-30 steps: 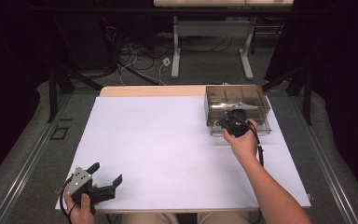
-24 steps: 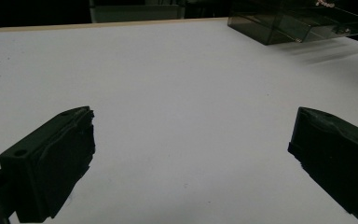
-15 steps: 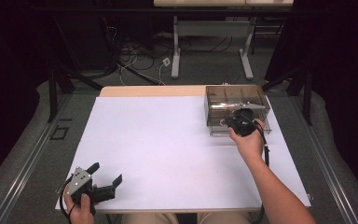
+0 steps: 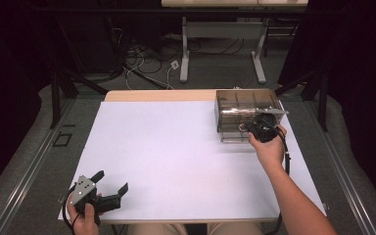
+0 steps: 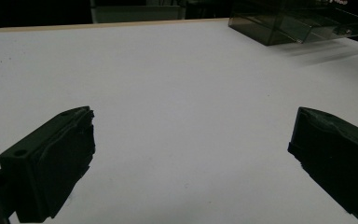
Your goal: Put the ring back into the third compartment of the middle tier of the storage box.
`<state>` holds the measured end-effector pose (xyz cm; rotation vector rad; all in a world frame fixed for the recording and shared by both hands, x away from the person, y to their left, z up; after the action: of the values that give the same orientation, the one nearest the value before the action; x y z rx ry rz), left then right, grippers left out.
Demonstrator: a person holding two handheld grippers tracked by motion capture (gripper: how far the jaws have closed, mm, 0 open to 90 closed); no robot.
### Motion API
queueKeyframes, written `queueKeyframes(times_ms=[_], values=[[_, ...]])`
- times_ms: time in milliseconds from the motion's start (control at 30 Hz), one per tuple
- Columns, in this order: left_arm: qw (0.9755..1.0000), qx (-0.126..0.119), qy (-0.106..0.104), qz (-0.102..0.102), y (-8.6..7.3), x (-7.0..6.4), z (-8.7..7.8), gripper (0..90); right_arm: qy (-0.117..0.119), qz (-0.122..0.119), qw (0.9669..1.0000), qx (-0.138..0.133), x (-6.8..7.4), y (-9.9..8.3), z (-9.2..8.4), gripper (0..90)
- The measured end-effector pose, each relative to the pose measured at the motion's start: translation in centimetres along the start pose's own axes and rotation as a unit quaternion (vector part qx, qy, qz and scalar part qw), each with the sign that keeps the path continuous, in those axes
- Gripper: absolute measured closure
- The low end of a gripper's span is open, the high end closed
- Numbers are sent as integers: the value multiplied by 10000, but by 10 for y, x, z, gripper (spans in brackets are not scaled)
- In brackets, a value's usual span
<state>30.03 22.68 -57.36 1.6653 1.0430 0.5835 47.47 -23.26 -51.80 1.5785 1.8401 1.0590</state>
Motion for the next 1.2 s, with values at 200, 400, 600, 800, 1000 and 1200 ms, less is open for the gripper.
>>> queueKeyframes(times_ms=[200, 400, 600, 800, 1000, 1200], values=[[10000, -4, -1, -3, 0, 0, 0, 4, -78, 65, 9999, -5, -10, 0, -4, 870], [10000, -2, 1, 3, 0, 0, 0, 4, -145, 112, 9998, -39, -20, 0, -7, 871], [10000, -5, 7, 0, 0, 0, 0, 3, -219, 111, 9997, -31, -29, 1, -11, 871], [10000, -9, -3, -4, 0, 0, 0, 4, -318, 169, 9993, -49, -38, 2, -14, 871], [10000, -7, 12, -8, 0, 0, -1, 4, -388, 199, 9990, 10, -46, 0, -14, 871], [10000, -9, 15, -19, 0, 0, -1, 4, -510, 204, 9985, 44, -56, -1, -14, 871]])
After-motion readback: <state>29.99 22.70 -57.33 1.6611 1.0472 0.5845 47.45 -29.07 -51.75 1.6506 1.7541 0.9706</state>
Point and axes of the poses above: each handheld gripper's, and its own axes: z roughly forward along the jaws, y roughly out of its top, x roughly to its left, the point moved 7 cm from there along z, roughly forward along the jaws, and after that the axes turned 1 degree about -y, right-handed, at the moved point
